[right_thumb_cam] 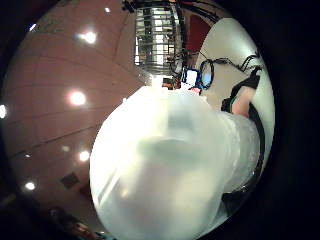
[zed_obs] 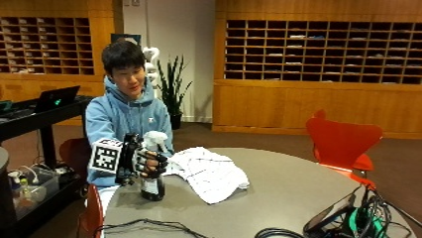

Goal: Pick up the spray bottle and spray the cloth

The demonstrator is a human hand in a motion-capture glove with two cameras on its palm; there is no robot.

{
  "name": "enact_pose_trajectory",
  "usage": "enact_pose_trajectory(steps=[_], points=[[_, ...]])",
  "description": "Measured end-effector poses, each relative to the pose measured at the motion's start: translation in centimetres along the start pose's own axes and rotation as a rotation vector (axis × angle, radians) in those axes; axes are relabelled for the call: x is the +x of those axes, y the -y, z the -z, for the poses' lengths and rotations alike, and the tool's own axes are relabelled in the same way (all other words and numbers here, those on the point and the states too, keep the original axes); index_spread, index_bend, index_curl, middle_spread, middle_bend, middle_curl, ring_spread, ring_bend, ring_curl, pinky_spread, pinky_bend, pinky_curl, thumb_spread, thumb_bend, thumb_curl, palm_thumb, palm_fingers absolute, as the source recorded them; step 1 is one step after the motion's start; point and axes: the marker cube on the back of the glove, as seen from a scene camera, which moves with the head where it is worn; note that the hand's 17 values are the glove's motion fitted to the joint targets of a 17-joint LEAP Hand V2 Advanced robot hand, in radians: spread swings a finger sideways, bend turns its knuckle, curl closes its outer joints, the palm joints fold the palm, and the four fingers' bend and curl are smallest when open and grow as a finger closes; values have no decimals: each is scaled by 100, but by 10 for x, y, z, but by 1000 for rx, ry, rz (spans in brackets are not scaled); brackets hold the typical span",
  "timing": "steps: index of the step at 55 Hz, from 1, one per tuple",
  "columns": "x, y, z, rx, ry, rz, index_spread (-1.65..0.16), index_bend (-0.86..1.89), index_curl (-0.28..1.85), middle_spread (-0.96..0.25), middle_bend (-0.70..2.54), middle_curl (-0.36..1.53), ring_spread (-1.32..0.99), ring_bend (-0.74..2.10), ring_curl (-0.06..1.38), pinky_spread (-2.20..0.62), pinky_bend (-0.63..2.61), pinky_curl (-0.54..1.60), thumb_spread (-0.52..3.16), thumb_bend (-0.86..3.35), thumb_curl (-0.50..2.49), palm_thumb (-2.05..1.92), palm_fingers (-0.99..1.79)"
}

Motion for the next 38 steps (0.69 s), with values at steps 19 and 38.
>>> enact_pose_trajectory(steps=[19,38], points=[[-3,3,-6,-21,-40,40,-19,28,49,-14,49,49,-17,56,42,-16,32,37,49,-3,63,88,136],[-12,10,-11,-127,-139,68,-19,37,52,-14,52,49,-17,55,43,-21,33,37,35,-3,71,89,139]])
